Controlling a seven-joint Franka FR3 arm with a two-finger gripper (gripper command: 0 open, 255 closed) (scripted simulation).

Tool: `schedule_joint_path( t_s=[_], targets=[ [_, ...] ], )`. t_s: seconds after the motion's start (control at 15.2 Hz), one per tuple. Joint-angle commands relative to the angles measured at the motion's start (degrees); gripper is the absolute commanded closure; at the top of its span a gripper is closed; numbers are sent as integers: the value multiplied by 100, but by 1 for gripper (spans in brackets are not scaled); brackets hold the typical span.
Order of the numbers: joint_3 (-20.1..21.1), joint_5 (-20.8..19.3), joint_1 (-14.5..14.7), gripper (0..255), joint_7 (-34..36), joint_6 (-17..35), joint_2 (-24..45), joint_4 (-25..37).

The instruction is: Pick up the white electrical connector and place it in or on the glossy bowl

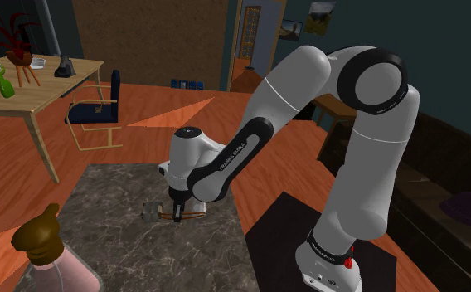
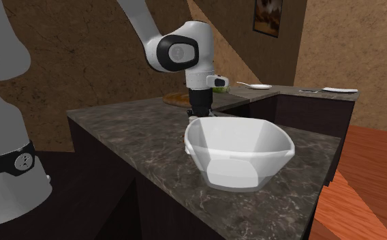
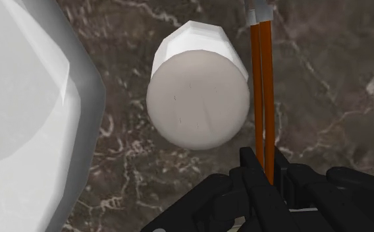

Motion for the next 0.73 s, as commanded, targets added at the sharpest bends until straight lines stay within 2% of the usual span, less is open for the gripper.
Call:
schedule_joint_path(
  t_s=[0.0,0.66],
  targets=[
    [0,-1,0,255,1,1,1,0],
    [93,331,-56,255,-222,-773,-705,91]
  ],
)
